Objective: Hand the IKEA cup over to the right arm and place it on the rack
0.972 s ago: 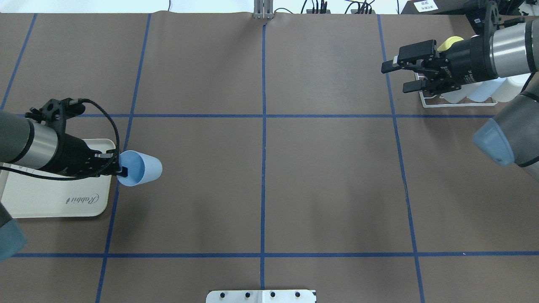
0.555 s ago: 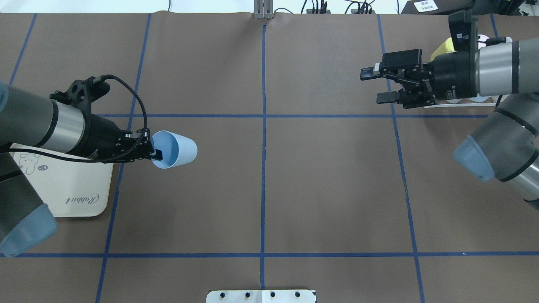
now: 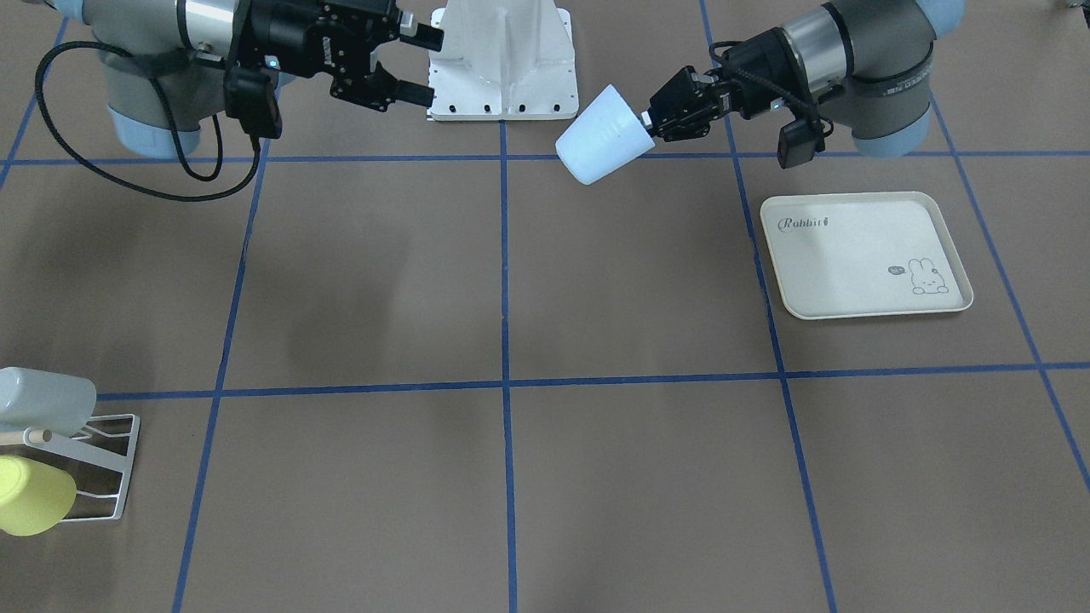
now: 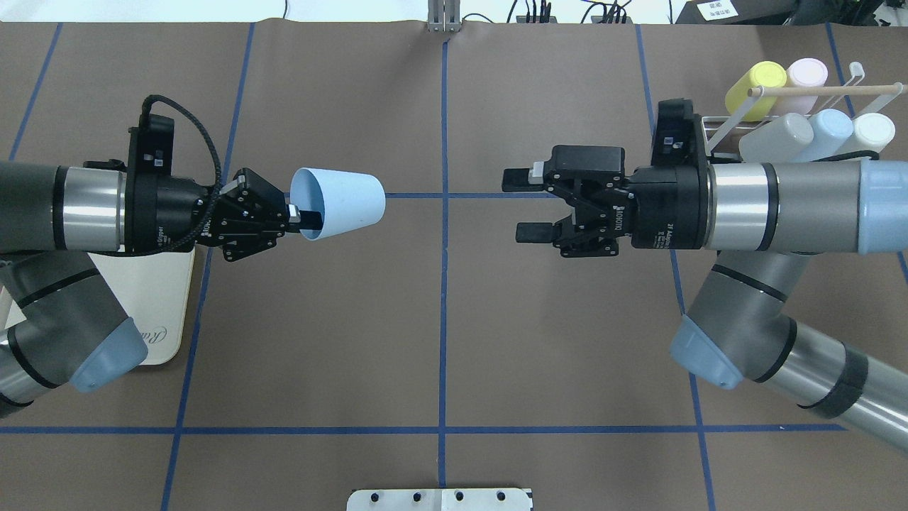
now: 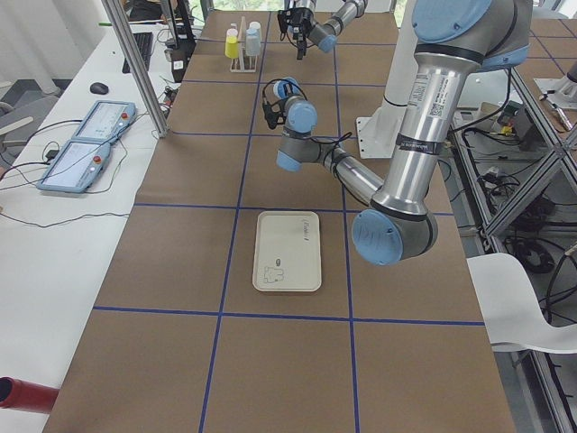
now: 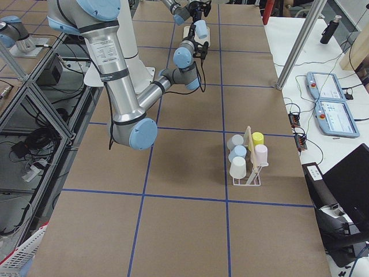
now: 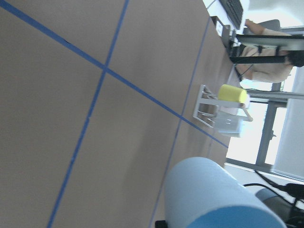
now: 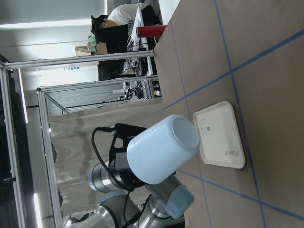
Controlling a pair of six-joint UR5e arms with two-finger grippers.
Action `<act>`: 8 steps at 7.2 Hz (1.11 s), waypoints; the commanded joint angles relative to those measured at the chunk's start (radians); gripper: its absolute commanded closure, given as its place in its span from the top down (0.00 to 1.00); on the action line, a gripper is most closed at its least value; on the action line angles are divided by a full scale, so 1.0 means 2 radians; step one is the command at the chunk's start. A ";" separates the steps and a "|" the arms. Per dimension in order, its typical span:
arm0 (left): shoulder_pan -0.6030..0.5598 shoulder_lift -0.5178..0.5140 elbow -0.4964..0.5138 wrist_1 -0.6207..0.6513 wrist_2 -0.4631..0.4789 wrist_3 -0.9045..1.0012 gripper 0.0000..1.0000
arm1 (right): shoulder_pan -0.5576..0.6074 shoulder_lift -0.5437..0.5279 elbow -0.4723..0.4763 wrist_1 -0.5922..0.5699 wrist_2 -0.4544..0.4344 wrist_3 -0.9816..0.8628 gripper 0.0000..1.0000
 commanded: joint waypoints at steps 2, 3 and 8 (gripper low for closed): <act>0.049 -0.046 0.011 -0.138 0.098 -0.146 0.00 | -0.015 0.019 0.011 0.001 -0.002 0.008 0.99; 0.075 -0.052 0.010 -0.156 0.109 -0.147 0.00 | -0.015 0.028 0.011 0.001 -0.007 0.007 0.99; 0.078 -0.065 0.005 -0.162 0.110 -0.183 0.00 | -0.016 0.061 0.005 0.039 -0.029 0.003 0.99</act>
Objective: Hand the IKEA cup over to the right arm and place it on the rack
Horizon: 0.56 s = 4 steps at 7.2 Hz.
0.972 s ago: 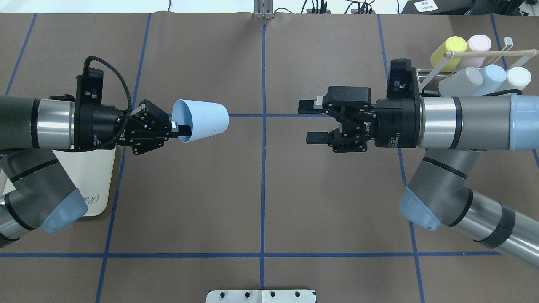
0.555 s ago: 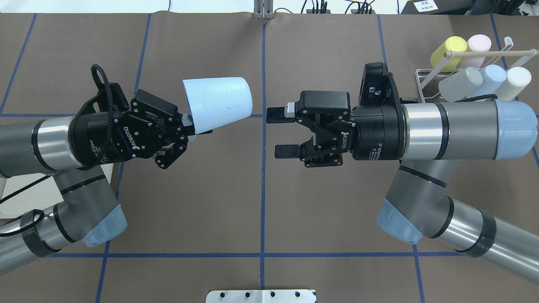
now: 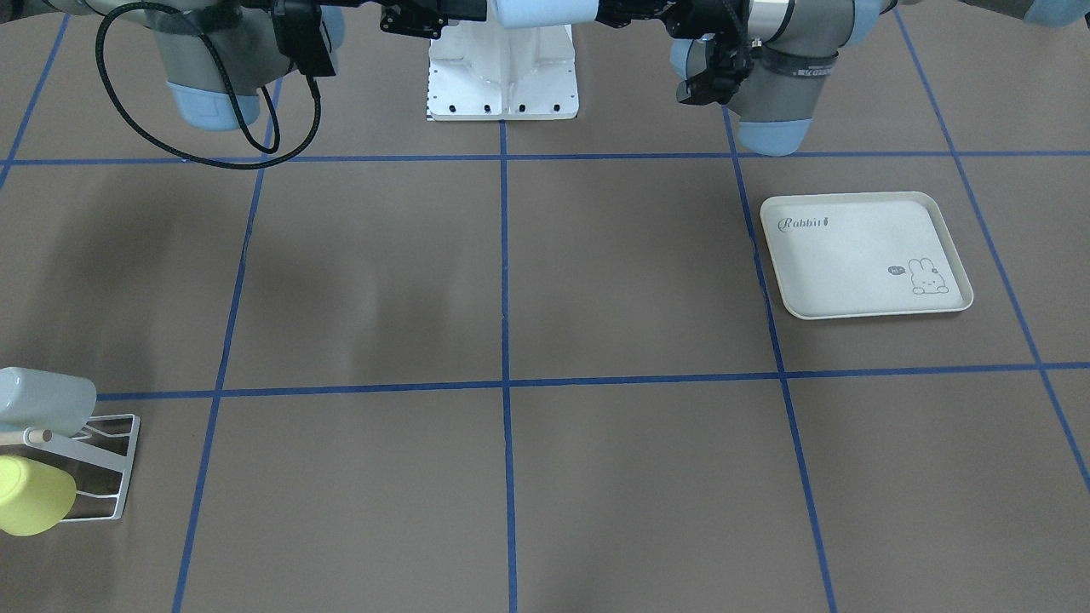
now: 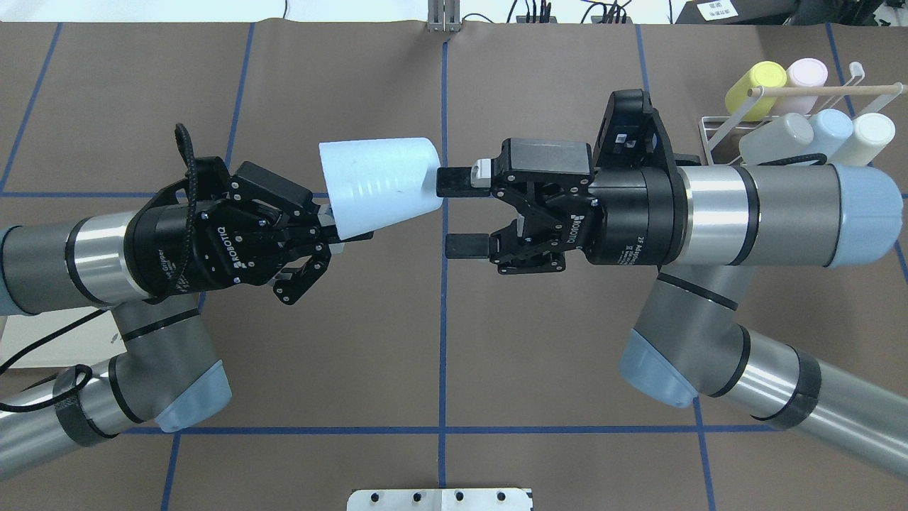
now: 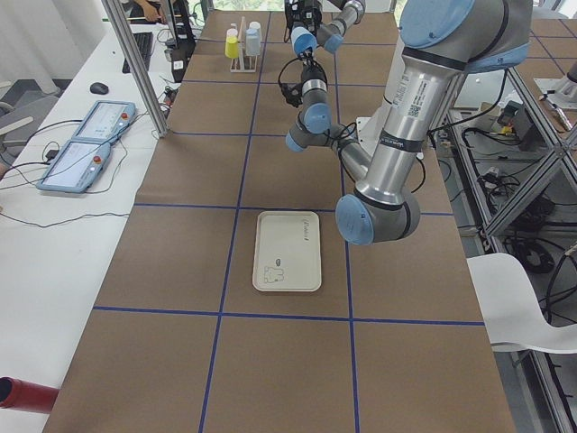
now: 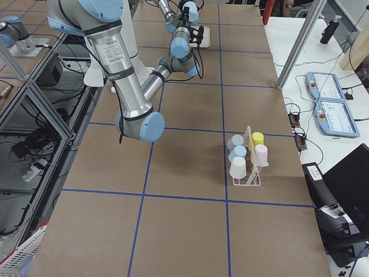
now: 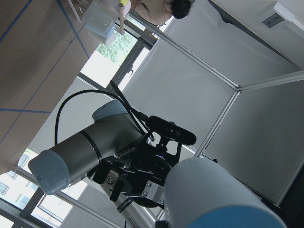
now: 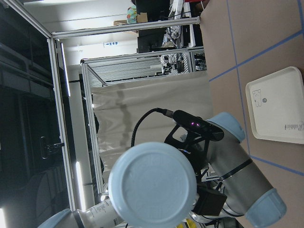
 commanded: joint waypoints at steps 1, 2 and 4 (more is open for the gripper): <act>0.003 -0.002 -0.001 -0.008 0.000 -0.014 0.00 | -0.004 0.012 -0.002 0.002 -0.016 -0.001 0.99; 0.003 -0.008 -0.003 -0.012 0.000 -0.023 0.00 | -0.010 0.011 -0.003 0.002 -0.025 -0.009 0.99; 0.015 -0.011 -0.003 -0.012 0.000 -0.023 0.00 | -0.012 0.011 -0.003 0.002 -0.029 -0.013 0.99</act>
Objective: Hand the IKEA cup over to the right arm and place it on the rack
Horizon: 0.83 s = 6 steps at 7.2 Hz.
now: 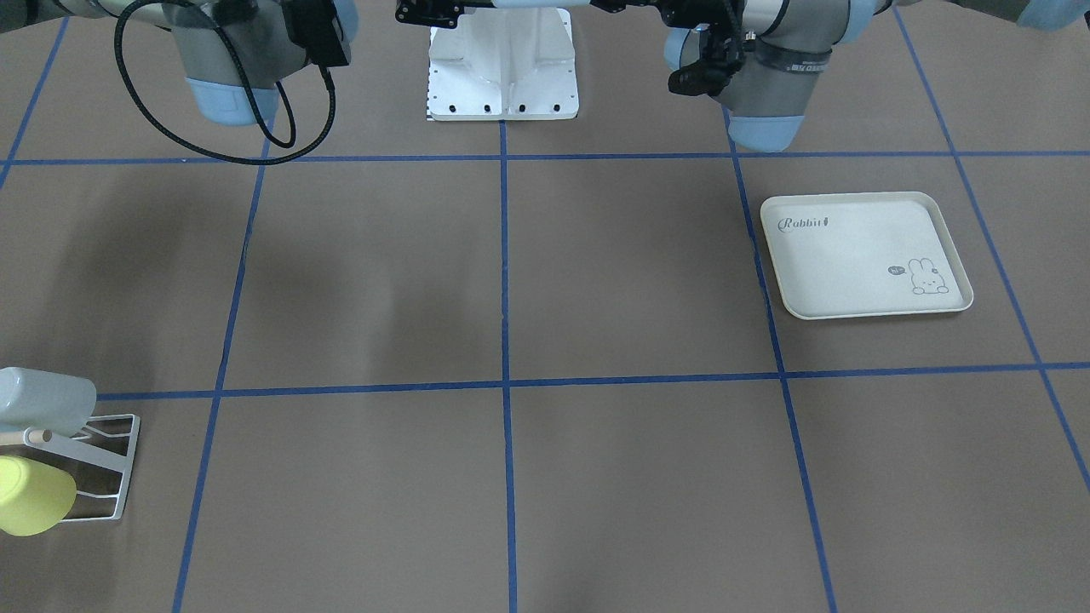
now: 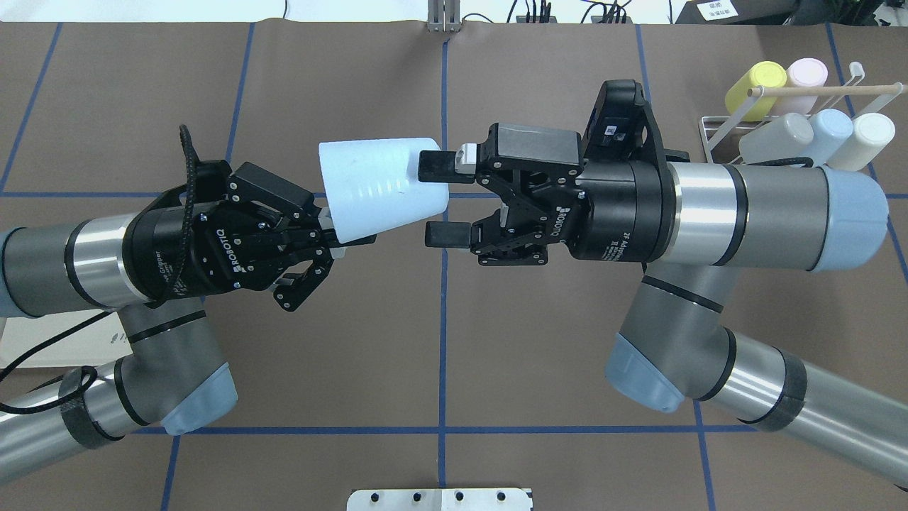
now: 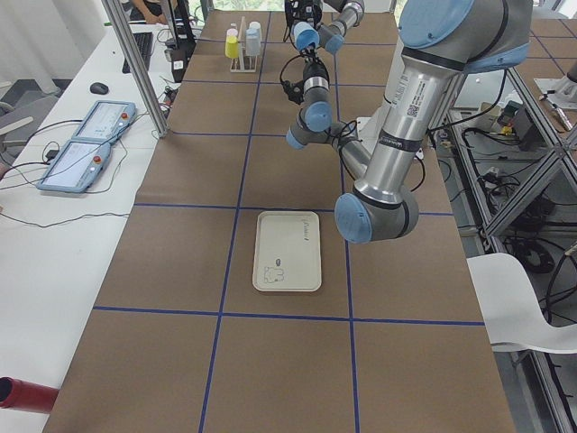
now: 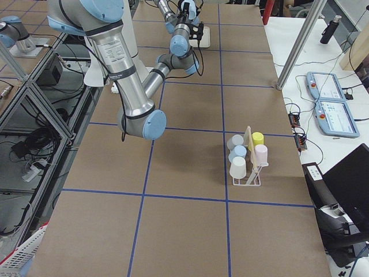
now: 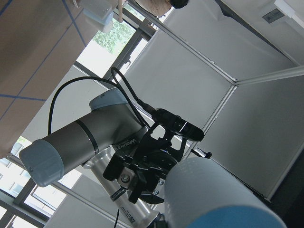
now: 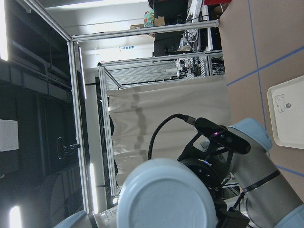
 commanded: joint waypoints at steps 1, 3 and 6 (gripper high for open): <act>0.010 -0.002 0.000 -0.002 0.000 -0.001 0.00 | -0.002 0.001 0.000 0.000 -0.005 -0.002 0.99; 0.011 -0.003 -0.001 -0.002 0.000 -0.001 0.00 | -0.002 0.001 0.000 0.000 -0.008 -0.002 0.98; 0.015 -0.004 -0.001 -0.005 -0.001 -0.001 0.00 | -0.002 0.001 0.000 0.000 -0.017 -0.003 0.97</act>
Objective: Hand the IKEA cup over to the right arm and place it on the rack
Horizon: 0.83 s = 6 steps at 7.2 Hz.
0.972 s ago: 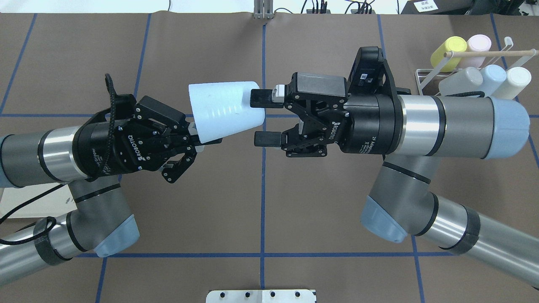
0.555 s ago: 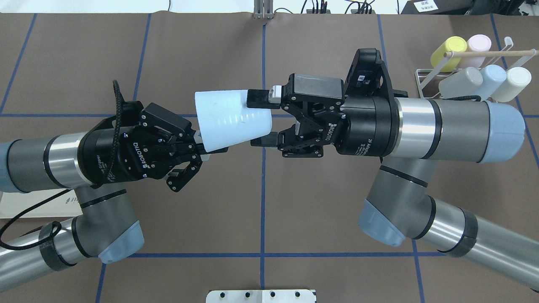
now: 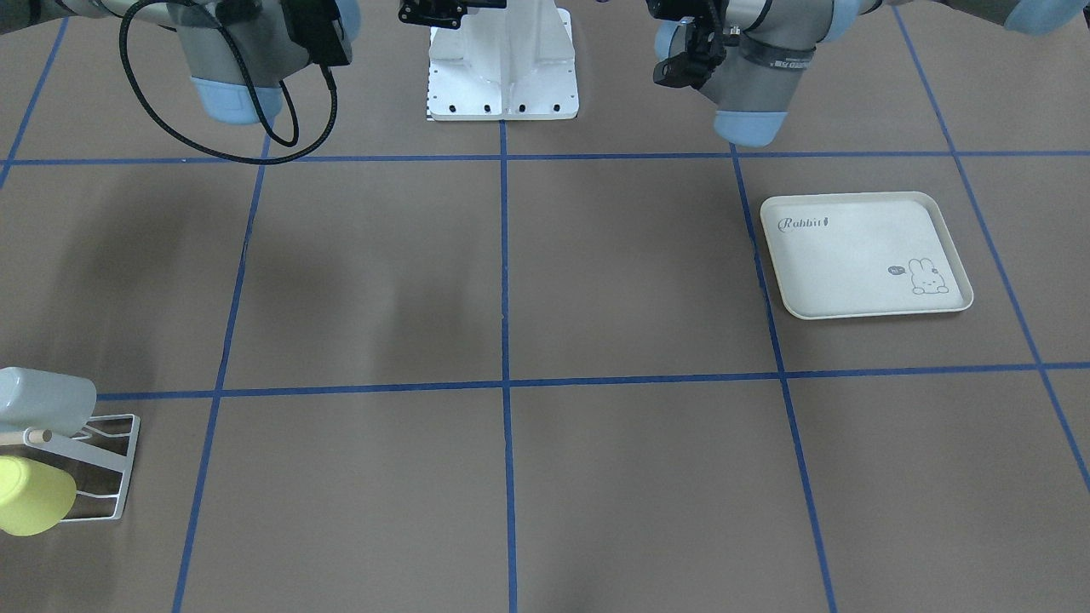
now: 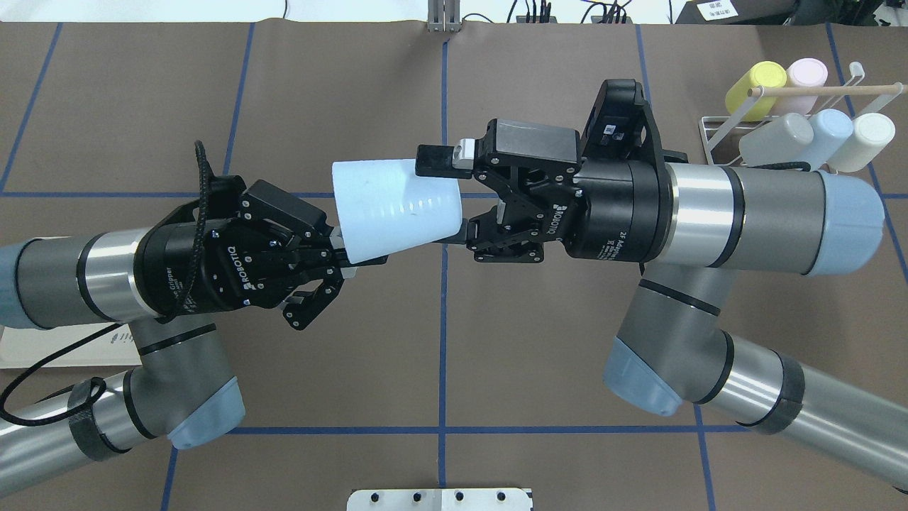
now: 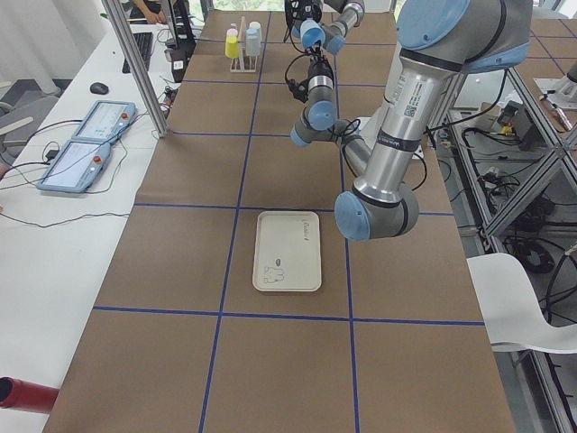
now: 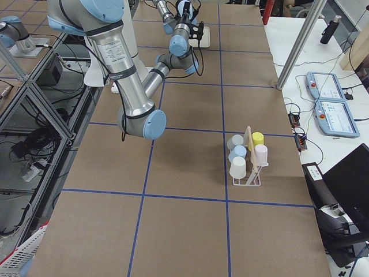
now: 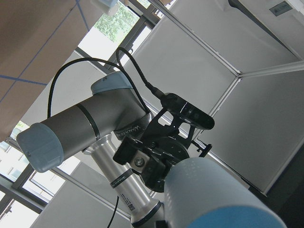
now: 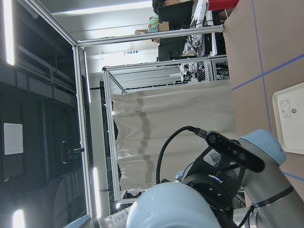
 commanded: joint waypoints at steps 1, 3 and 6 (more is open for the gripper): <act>0.001 0.000 0.000 -0.002 0.000 0.000 0.00 | 0.000 0.000 0.000 0.000 -0.002 -0.003 0.95; 0.001 0.000 0.000 -0.002 0.000 0.000 0.00 | -0.001 0.000 0.000 -0.001 -0.002 -0.004 0.70; 0.001 0.003 0.000 0.001 0.001 0.001 1.00 | -0.009 -0.002 0.000 -0.002 0.000 -0.041 0.26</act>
